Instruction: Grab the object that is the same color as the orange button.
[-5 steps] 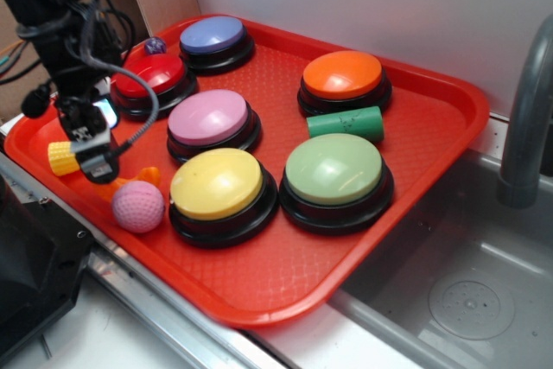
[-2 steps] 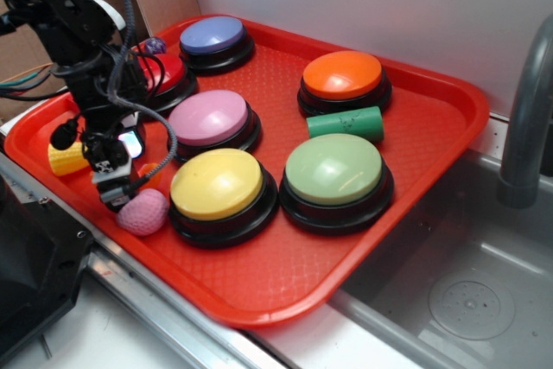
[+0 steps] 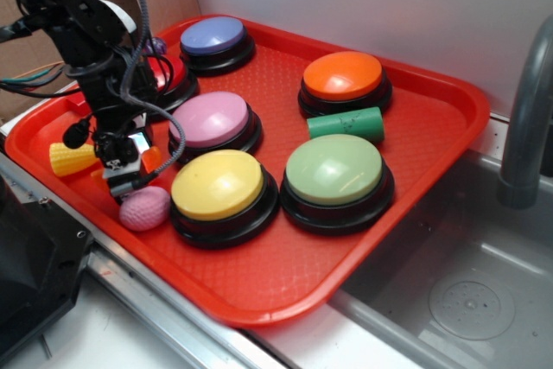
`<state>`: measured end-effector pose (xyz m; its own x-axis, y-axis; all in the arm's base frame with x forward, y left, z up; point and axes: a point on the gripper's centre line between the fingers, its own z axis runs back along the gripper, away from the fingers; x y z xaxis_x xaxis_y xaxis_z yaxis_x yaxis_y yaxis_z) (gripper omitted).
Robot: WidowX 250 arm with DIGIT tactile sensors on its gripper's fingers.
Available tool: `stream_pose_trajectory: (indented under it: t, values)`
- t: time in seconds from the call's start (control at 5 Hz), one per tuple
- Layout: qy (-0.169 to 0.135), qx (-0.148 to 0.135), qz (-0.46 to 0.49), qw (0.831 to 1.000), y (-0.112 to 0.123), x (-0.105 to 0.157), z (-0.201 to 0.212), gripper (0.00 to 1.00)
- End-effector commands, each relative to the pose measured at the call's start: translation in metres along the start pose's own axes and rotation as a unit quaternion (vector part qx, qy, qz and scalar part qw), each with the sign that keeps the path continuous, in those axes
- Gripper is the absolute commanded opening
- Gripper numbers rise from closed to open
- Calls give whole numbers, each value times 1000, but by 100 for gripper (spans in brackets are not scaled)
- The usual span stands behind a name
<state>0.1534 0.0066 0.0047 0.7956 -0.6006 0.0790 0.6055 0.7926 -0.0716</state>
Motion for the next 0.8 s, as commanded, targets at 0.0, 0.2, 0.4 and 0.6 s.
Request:
stream_pose_trajectory:
  t: [0.0,0.2,0.4,0.6]
  values:
    - [14,-15,29,999,-6,-9,-2,0]
    - [4,-9,51,999,-5,-11,8,0]
    - [-3,-7,96,995,-4,-9,35,0]
    - [-12,10,178,984,2,-1,84,0]
